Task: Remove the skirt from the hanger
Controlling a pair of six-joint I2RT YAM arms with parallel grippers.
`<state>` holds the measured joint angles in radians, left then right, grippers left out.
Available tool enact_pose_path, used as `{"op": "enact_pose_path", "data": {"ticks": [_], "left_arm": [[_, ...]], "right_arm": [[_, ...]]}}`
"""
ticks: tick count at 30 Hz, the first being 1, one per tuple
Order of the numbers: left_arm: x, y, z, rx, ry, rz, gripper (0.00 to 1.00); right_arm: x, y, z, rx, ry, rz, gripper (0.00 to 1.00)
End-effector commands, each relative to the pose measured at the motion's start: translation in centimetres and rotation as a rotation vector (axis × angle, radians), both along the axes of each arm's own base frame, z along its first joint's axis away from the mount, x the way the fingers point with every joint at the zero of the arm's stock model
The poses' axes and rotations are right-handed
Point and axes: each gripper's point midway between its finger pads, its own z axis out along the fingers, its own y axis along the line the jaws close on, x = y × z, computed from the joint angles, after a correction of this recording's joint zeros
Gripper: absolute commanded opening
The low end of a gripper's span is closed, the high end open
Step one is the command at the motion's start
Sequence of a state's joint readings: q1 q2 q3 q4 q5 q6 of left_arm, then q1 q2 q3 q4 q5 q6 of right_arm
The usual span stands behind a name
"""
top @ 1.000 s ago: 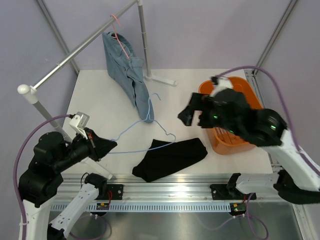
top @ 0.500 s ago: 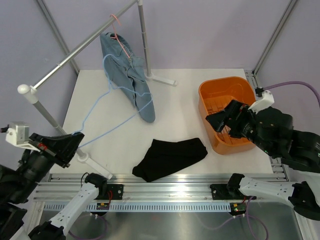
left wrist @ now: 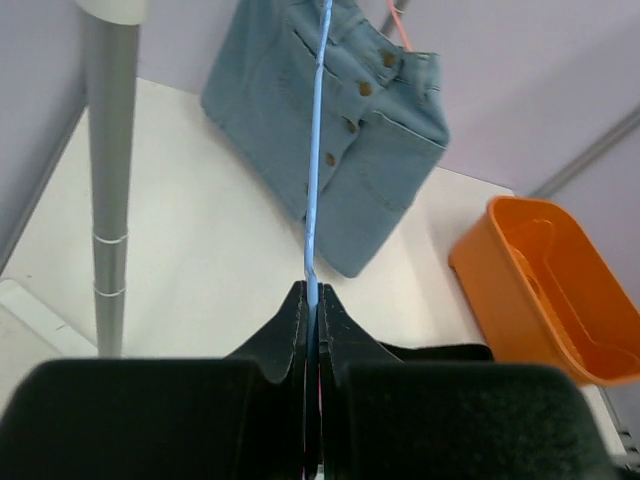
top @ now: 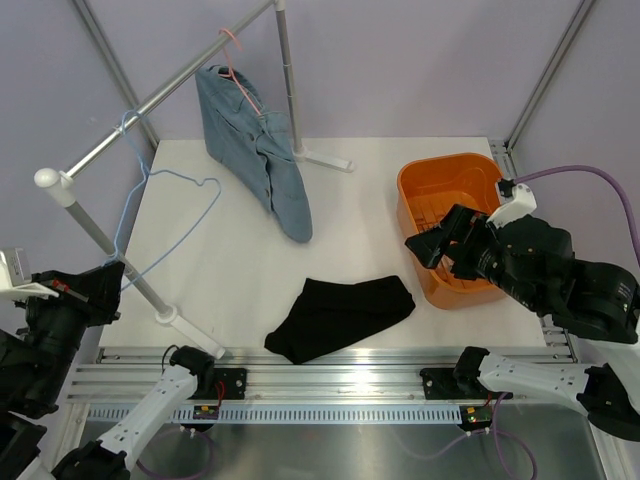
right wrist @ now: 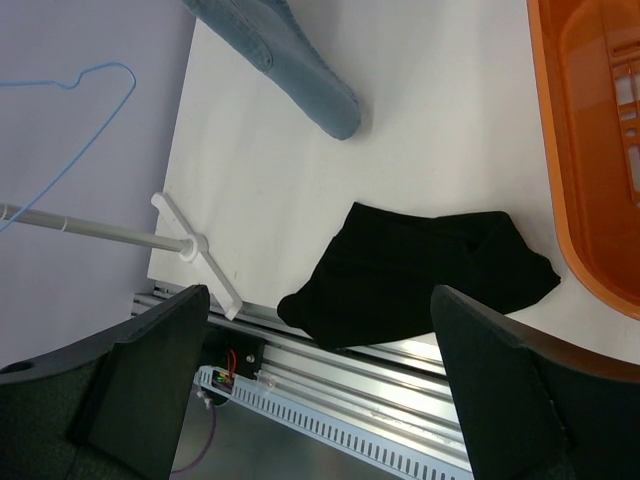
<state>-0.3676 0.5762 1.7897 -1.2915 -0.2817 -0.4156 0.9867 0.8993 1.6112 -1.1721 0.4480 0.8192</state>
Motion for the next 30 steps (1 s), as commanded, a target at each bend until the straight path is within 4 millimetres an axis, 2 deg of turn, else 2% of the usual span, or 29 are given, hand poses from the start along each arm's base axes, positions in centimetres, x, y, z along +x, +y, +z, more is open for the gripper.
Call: {"op": "enact_pose_path", "data": {"ticks": [1, 4, 7, 13, 20, 23, 28, 29, 30], "left_arm": [[2.6, 1.2, 1.0, 0.014, -0.026, 0.112, 0.00], [3.0, 0.8, 2.0, -0.002, -0.062, 0.099, 0.00], [3.7, 0.6, 2.1, 0.002, -0.054, 0.106, 0.00], [3.2, 0.3, 3.6, -0.014, -0.130, 0.072, 0.00], [3.1, 1.8, 2.3, -0.017, -0.093, 0.162, 0.00], [3.4, 1.7, 1.6, -0.014, -0.083, 0.162, 0.00], [3.9, 0.9, 0.3, -0.005, -0.045, 0.127, 0.00], [3.9, 0.7, -0.2, -0.005, -0.034, 0.121, 0.01], [4.0, 0.5, -0.6, -0.004, -0.024, 0.109, 0.06]], "right_arm": [[0.1, 1.4, -0.6, 0.006, 0.025, 0.028, 0.99], [0.4, 2.2, -1.6, -0.031, 0.048, 0.042, 0.99], [0.6, 3.2, -3.0, -0.069, 0.081, 0.065, 1.00], [1.1, 5.0, -5.4, -0.090, 0.117, 0.095, 0.99], [1.5, 6.5, -7.2, -0.114, 0.152, 0.117, 1.00], [1.7, 6.6, -8.6, -0.156, 0.177, 0.105, 0.99], [2.4, 7.0, -12.8, -0.275, 0.253, 0.086, 0.99], [2.6, 7.5, -14.2, -0.316, 0.285, 0.085, 0.99], [2.6, 7.6, -15.6, -0.350, 0.317, 0.085, 0.99]]}}
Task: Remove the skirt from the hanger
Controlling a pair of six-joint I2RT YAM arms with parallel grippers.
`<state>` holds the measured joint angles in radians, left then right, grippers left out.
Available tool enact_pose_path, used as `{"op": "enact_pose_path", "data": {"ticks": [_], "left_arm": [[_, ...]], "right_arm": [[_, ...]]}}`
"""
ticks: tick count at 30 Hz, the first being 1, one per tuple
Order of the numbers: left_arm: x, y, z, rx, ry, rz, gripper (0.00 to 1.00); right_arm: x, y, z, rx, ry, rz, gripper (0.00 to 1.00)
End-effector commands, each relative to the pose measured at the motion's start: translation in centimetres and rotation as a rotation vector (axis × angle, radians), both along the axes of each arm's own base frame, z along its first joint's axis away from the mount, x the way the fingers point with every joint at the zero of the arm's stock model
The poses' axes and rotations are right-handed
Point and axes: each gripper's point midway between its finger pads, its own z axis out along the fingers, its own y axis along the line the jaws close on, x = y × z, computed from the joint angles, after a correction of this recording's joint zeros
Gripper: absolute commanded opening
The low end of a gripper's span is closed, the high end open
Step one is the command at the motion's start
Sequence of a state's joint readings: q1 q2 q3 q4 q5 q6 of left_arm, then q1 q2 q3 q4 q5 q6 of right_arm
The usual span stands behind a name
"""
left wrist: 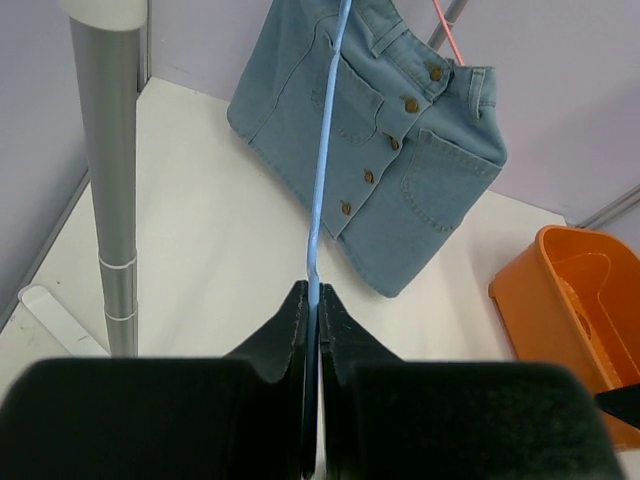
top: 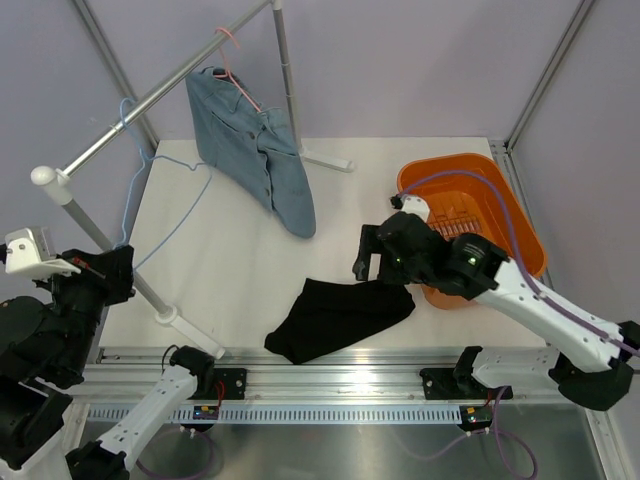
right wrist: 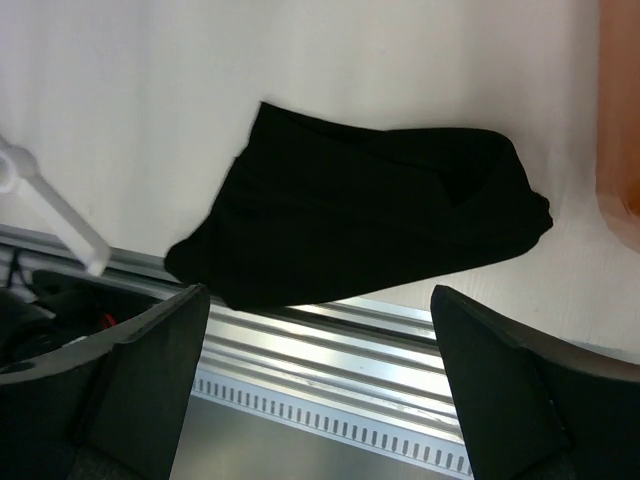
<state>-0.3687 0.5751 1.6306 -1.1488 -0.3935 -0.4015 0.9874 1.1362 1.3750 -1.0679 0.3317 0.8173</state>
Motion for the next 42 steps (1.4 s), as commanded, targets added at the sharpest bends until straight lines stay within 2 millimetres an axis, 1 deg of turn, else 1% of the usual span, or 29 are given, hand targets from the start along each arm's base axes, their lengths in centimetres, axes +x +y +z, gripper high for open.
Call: {"op": "enact_pose_path", "data": {"ticks": [1, 2, 3, 4, 5, 6, 7, 8, 9, 11, 12, 13, 14, 16, 17, 19, 20, 21, 26, 29, 31, 33, 34, 36, 37, 38, 39, 41, 42], "left_arm": [[0.2, -0.3, 0.3, -0.034, -0.032, -0.006, 0.12], [0.1, -0.5, -0.1, -0.042, -0.026, -0.016, 0.23], [0.2, -0.6, -0.4, -0.042, -0.020, -0.022, 0.30], [0.1, -0.8, -0.7, -0.045, -0.018, -0.031, 0.39], [0.1, -0.9, -0.9, -0.050, -0.015, -0.035, 0.50], [0.0, -1.0, -1.2, -0.051, -0.010, -0.044, 0.65], [-0.1, -1.2, -1.3, -0.051, -0.009, -0.055, 0.69], [-0.1, -1.4, -1.3, -0.050, -0.009, -0.066, 0.73], [-0.1, -1.8, -1.3, -0.050, -0.008, -0.090, 0.82], [-0.1, -2.2, -1.3, -0.055, 0.000, -0.111, 0.91], [-0.2, -2.7, -1.3, -0.059, 0.004, -0.135, 0.94], [-0.3, -2.9, -1.2, -0.064, 0.002, -0.149, 0.99], [-0.3, -3.1, -1.2, -0.075, 0.002, -0.159, 0.99], [-0.5, -3.6, -1.0, -0.089, -0.002, -0.184, 0.99], [-0.7, -3.9, -1.0, -0.101, -0.006, -0.205, 0.99], [-0.8, -4.3, -0.9, -0.113, -0.011, -0.226, 0.99], [-1.0, -4.4, -0.9, -0.121, -0.014, -0.233, 0.99], [-1.1, -4.7, -0.9, -0.124, -0.014, -0.250, 0.99], [-2.1, -4.8, -0.6, -0.130, -0.030, -0.274, 0.99], [-2.6, -4.8, -0.4, -0.133, -0.040, -0.285, 0.99], [-2.7, -4.8, -0.4, -0.135, -0.044, -0.290, 0.99], [-2.8, -5.0, -0.5, -0.140, -0.043, -0.299, 0.99], [-2.7, -5.2, -0.6, -0.142, -0.042, -0.308, 0.99], [-2.7, -5.3, -0.8, -0.147, -0.039, -0.312, 0.99], [-2.7, -5.4, -0.9, -0.152, -0.040, -0.320, 0.99], [-2.7, -5.5, -0.9, -0.152, -0.038, -0.323, 0.99], [-2.7, -5.6, -1.0, -0.153, -0.036, -0.325, 0.99], [-2.7, -5.7, -1.1, -0.153, -0.033, -0.328, 0.99], [-2.7, -5.7, -1.1, -0.153, -0.032, -0.331, 0.99]], "right_arm": [[0.4, 0.8, -4.2, -0.109, 0.076, -0.002, 0.99], [0.6, 1.4, -5.9, -0.149, 0.115, -0.002, 1.00], [0.3, 1.7, -7.4, -0.169, 0.151, 0.004, 0.99], [0.5, 2.4, -8.3, -0.161, 0.163, 0.005, 0.99], [0.5, 3.0, -9.7, -0.170, 0.194, 0.010, 0.99], [-0.1, 3.4, -11.1, -0.169, 0.232, 0.024, 1.00], [0.2, 4.2, -11.6, -0.141, 0.233, 0.026, 0.99], [0.1, 4.7, -12.5, -0.134, 0.256, 0.018, 1.00], [-0.3, 4.7, -13.6, -0.137, 0.281, 0.018, 0.99], [-0.1, 5.2, -14.3, -0.124, 0.292, 0.011, 0.99], [-0.3, 5.3, -15.3, -0.140, 0.312, 0.006, 0.99], [-0.2, 5.5, -15.7, -0.139, 0.313, 0.006, 0.99], [-0.2, 5.7, -16.5, -0.156, 0.329, 0.008, 1.00], [-0.1, 6.3, -17.5, -0.156, 0.342, 0.020, 0.99], [-0.1, 6.5, -18.7, -0.177, 0.363, 0.029, 0.99], [0.0, 7.3, -19.8, -0.175, 0.379, 0.042, 0.99], [-0.1, 7.3, -21.2, -0.204, 0.402, 0.043, 0.99], [0.0, 7.5, -21.6, -0.208, 0.409, 0.041, 0.99], [-0.1, 8.6, -24.8, -0.250, 0.452, 0.017, 1.00], [-0.4, 9.2, -26.0, -0.301, 0.459, 0.012, 0.99], [-0.9, 9.1, -26.9, -0.342, 0.472, 0.009, 0.99], [-1.2, 9.5, -27.2, -0.354, 0.470, 0.016, 0.97], [-1.3, 9.5, -27.7, -0.365, 0.474, 0.012, 0.87], [-1.6, 9.6, -27.9, -0.376, 0.467, 0.016, 0.74], [-1.7, 9.6, -28.1, -0.380, 0.469, 0.017, 0.52], [-1.6, 9.5, -28.1, -0.381, 0.464, 0.015, 0.40], [-1.6, 9.5, -28.0, -0.383, 0.463, 0.014, 0.30], [-1.0, 9.4, -27.0, -0.380, 0.427, 0.006, 0.11], [-0.8, 9.0, -26.6, -0.395, 0.418, 0.004, 0.09]]}}
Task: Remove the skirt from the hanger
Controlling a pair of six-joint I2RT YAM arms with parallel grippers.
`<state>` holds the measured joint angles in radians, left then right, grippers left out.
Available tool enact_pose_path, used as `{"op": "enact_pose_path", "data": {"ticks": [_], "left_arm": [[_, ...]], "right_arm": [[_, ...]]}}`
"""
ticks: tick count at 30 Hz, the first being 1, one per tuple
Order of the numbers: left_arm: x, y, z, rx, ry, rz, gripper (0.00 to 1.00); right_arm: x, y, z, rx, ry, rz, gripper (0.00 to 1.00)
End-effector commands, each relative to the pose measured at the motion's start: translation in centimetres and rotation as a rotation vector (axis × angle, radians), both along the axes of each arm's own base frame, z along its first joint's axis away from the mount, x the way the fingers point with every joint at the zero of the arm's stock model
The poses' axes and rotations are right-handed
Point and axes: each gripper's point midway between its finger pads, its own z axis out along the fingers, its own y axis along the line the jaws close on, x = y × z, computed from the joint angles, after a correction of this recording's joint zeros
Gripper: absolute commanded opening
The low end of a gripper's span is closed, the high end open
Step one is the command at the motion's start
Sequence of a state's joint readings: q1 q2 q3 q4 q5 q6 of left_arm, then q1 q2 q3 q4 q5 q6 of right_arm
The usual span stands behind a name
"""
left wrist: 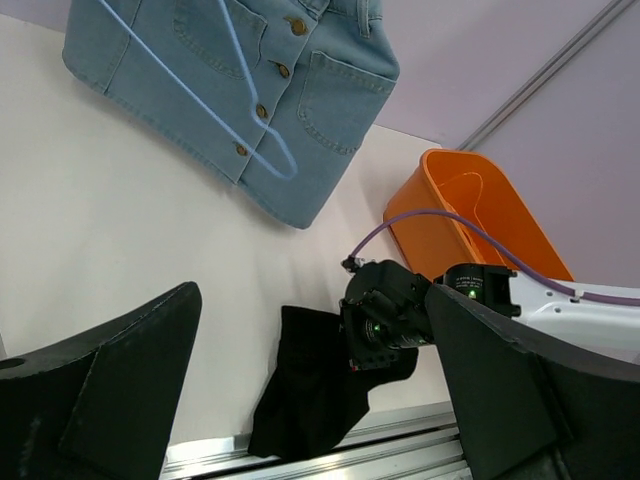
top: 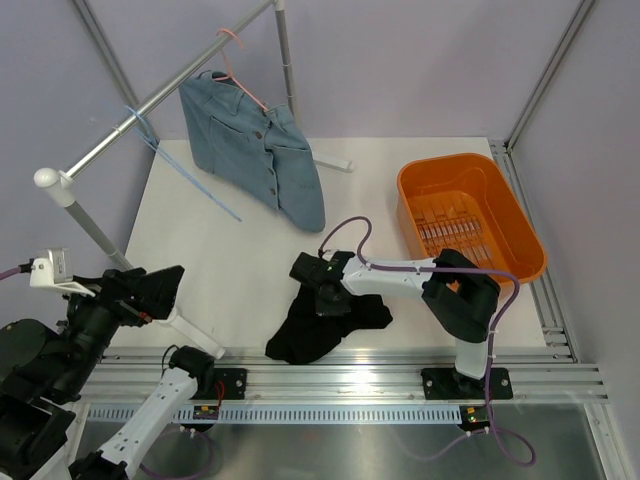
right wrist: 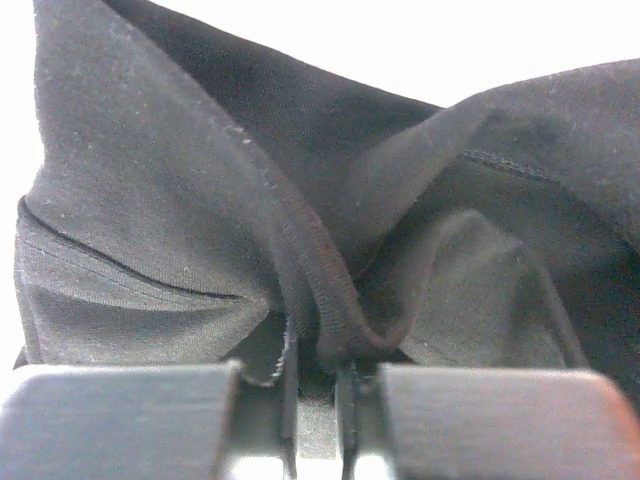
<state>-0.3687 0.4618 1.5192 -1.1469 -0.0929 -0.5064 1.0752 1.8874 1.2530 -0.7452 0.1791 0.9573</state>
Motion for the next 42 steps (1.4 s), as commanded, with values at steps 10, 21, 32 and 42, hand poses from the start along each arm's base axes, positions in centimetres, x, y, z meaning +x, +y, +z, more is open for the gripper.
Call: {"op": "enact_pose_path", "data": {"ticks": [10, 21, 32, 42], "left_arm": [[-0.5, -0.8, 1.4, -0.026, -0.045, -0.054, 0.99], [0.3, -1.8, -0.6, -0.014, 0.003, -0.090, 0.99], [0.3, -3.2, -1.2, -0.013, 0.021, -0.162, 0.99], [0.4, -3.3, -2.7, 0.000, 0.052, -0.168, 0.99]], "right_arm": [[7.7, -2.7, 19.3, 0.003, -0.461, -0.018, 0.00], [13.5, -19.7, 34.5, 0.014, -0.775, -0.305, 0.00], [16.4, -28.3, 26.5, -0.118, -0.655, -0.452, 0.06], [17.6, -30.7, 20.1, -0.202, -0.448, -0.474, 0.98]]}}
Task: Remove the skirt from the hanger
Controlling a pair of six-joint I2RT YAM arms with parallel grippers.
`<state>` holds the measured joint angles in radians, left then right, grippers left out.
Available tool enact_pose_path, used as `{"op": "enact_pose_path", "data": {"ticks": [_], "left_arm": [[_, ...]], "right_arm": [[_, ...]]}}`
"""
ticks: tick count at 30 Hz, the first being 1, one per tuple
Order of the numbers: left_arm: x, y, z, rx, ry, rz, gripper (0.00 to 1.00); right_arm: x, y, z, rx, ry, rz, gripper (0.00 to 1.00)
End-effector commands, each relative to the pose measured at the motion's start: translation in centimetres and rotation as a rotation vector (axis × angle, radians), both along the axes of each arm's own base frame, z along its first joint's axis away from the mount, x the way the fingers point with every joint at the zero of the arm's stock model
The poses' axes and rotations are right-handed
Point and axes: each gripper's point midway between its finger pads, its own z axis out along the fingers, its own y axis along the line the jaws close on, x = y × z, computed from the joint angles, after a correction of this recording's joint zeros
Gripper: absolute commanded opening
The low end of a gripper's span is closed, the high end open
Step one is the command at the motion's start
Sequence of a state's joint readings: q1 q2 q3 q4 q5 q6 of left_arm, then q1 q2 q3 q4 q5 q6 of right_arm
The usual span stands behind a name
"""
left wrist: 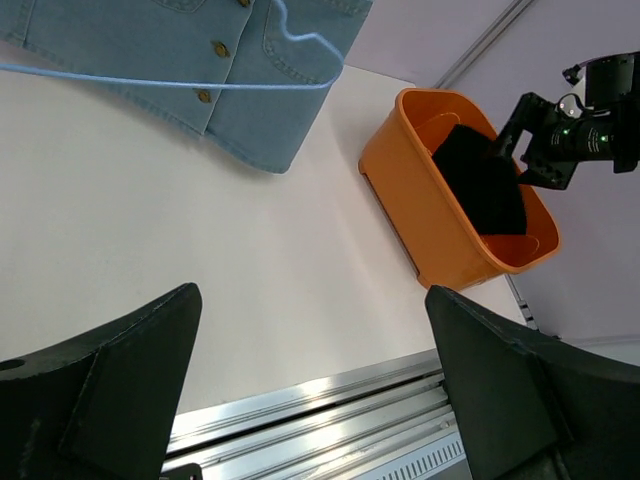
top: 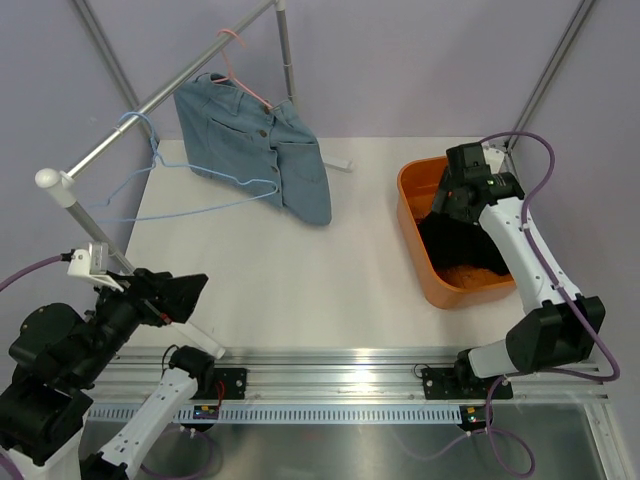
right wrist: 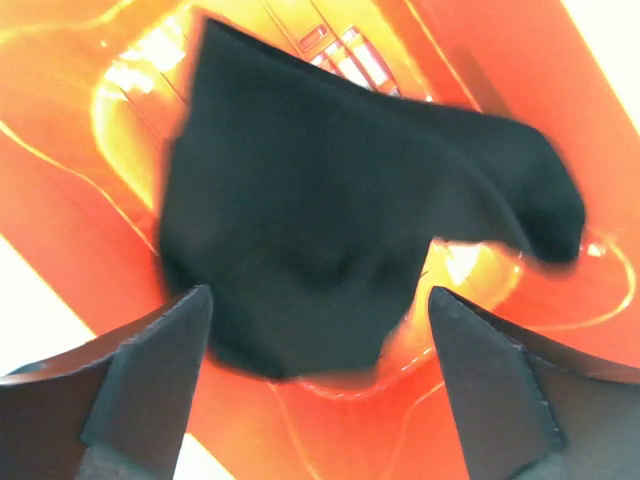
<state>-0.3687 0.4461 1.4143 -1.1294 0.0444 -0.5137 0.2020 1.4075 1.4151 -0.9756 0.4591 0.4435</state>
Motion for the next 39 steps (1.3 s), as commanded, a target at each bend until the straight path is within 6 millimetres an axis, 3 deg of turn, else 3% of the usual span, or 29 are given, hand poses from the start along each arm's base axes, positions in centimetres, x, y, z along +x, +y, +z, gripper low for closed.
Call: {"op": "enact_pose_path", "data": {"ticks": [1, 4, 6, 9, 10, 13, 17, 20, 25, 32, 39], "left_arm": [[0.1, -0.6, -0.2, -0.005, -0.020, -0.036, 0.99], [0.4, -1.1, -1.0, -0.006, -0.005, -0.053, 0.99], [0.6, -1.4, -1.2, -0.003, 0.000, -0.067, 0.99], [0.7, -1.7, -1.7, -0.004, 0.008, -0.078, 0.99], [0.5, -1.7, -1.9, -0.006, 0.005, -0.082, 0.99], [0.5, -2.2, -2.3, -0.020, 0.015, -0.103, 0.99], [-0.2, -2.9, -3.1, -0.060, 0.025, -0.144, 0.99], [-0.3, -3.1, -4.2, -0.068, 0.041, -0.156, 0.99], [-1.0, -3.2, -5.4, -0.073, 0.050, -0.173, 0.99], [-1.6, -3.4, -6.9, -0.065, 0.041, -0.201, 0.99], [-1.2, -3.2, -8.4, -0.031, 0.060, -0.193, 0.99]], "right_arm": [[1.2, 1.0, 0.2, 0.021, 0.009, 0.052, 0.99], [1.7, 2.9, 2.5, 0.093, -0.070, 0.137, 1.00], [2.2, 4.2, 5.6, 0.117, -0.176, 0.204, 1.00], [3.4, 9.4, 10.7, 0.228, -0.335, 0.439, 1.00], [3.4, 12.3, 12.2, 0.323, -0.379, 0.565, 0.99], [3.7, 17.2, 15.4, 0.432, -0.465, 0.777, 0.99], [4.2, 22.8, 17.9, 0.381, -0.561, 0.975, 0.99], [5.7, 25.9, 18.5, 0.335, -0.590, 1.026, 0.99], [8.7, 29.4, 18.9, 0.234, -0.667, 1.114, 0.98], [12.1, 31.2, 16.9, 0.074, -0.693, 1.212, 0.94], [12.6, 34.3, 15.2, 0.121, -0.689, 1.348, 0.86]]}}
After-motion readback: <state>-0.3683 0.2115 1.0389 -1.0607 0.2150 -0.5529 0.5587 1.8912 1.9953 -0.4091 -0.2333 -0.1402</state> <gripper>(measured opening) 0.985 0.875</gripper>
